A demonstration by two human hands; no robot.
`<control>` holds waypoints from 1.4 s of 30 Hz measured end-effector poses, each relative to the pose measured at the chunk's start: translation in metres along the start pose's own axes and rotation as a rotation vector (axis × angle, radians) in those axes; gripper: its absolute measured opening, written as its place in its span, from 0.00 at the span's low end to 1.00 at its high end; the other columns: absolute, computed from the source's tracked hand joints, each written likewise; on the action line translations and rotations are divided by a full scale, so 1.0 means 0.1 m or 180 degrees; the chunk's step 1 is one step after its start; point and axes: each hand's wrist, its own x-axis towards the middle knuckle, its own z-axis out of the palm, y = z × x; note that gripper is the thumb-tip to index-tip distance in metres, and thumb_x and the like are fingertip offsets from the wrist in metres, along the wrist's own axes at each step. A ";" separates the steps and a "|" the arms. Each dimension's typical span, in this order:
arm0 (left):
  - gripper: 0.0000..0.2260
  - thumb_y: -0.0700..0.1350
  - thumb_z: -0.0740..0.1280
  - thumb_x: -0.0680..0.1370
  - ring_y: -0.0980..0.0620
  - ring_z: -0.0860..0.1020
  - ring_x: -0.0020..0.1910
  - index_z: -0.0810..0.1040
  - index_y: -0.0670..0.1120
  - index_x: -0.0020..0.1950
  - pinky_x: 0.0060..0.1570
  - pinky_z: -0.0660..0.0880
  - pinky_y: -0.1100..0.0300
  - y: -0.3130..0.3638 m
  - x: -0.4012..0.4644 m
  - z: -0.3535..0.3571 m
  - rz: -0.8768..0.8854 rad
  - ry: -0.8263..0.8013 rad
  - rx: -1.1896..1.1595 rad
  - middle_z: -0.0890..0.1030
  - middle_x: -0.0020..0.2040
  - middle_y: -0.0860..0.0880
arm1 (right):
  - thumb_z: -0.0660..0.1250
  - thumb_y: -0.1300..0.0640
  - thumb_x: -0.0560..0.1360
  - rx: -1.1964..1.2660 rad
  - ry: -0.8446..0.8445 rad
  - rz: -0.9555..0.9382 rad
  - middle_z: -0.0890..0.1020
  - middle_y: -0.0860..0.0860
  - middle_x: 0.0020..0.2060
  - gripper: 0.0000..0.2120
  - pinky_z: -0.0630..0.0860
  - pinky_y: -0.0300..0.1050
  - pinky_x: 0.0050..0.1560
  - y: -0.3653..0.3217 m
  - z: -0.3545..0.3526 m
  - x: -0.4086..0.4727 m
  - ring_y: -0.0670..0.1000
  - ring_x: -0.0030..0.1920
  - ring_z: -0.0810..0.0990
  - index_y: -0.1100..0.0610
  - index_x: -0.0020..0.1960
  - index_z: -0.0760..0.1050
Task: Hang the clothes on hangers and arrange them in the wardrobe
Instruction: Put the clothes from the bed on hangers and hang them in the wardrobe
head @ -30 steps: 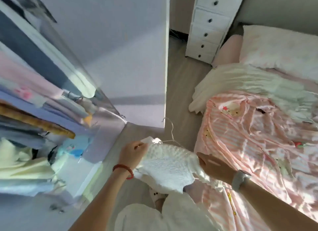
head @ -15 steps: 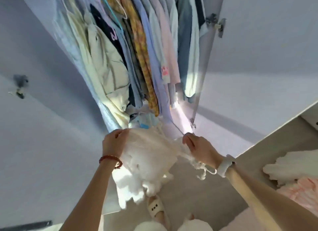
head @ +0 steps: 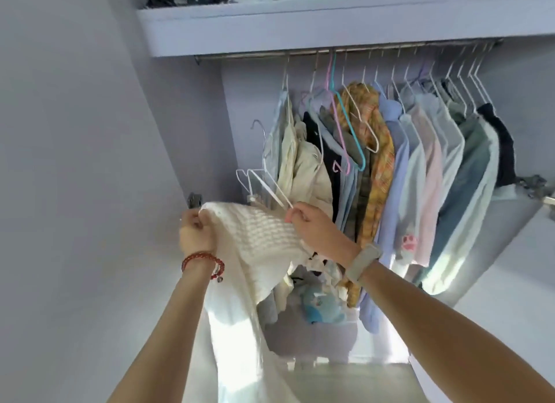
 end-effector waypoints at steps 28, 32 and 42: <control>0.07 0.40 0.59 0.78 0.34 0.77 0.49 0.74 0.46 0.44 0.48 0.75 0.47 0.07 1.20 1.23 -0.0538 -0.0224 -0.0165 0.79 0.48 0.35 | 0.52 0.53 0.78 -0.1580 0.1452 -0.0800 0.73 0.54 0.19 0.17 0.67 0.44 0.21 0.72 0.27 1.42 0.56 0.20 0.74 0.61 0.43 0.75; 0.06 0.40 0.59 0.78 0.36 0.78 0.47 0.74 0.47 0.43 0.48 0.76 0.47 -0.03 1.31 1.25 -0.0496 -0.0199 -0.0206 0.77 0.42 0.42 | 0.53 0.55 0.80 -0.1617 0.1140 -0.0578 0.78 0.57 0.26 0.13 0.68 0.44 0.30 0.66 0.44 1.45 0.59 0.29 0.78 0.60 0.54 0.74; 0.05 0.37 0.59 0.78 0.49 0.73 0.43 0.75 0.41 0.47 0.43 0.68 0.63 0.55 1.87 1.47 0.0059 0.0280 -0.1170 0.76 0.43 0.46 | 0.51 0.59 0.80 -0.0215 0.1508 -0.0314 0.77 0.57 0.39 0.11 0.67 0.47 0.39 -0.35 0.36 2.28 0.56 0.41 0.74 0.62 0.48 0.70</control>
